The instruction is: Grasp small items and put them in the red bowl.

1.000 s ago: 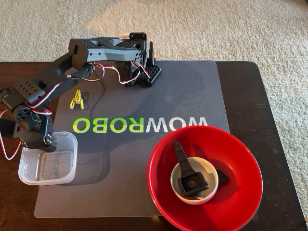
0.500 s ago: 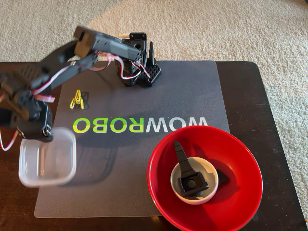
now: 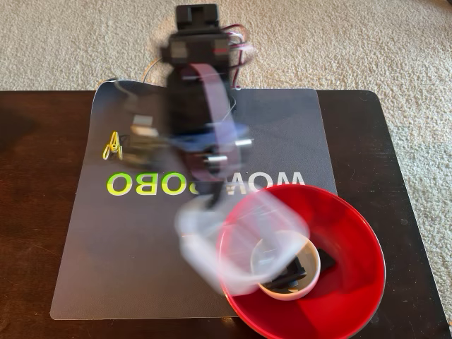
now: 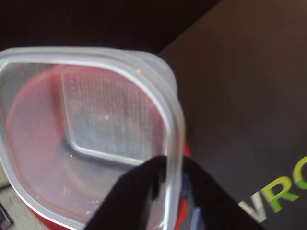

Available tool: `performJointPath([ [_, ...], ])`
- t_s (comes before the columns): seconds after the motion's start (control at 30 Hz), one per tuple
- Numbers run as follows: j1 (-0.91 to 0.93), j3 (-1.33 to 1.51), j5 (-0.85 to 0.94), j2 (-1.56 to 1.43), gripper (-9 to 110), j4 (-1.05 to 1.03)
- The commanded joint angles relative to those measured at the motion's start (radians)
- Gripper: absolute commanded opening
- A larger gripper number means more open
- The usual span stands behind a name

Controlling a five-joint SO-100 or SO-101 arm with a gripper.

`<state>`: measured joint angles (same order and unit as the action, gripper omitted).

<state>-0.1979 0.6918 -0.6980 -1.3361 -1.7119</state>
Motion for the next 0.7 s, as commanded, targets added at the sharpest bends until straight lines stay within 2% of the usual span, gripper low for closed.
performJointPath([
  [0.0,-0.199,-0.003,0.017,-0.051,0,0.005],
  [0.13,-0.347,-0.008,0.055,0.000,0,0.014],
  [0.23,-0.380,-0.014,0.104,0.075,0,0.014],
  [0.67,-0.241,-0.023,0.172,0.253,0,0.066],
])
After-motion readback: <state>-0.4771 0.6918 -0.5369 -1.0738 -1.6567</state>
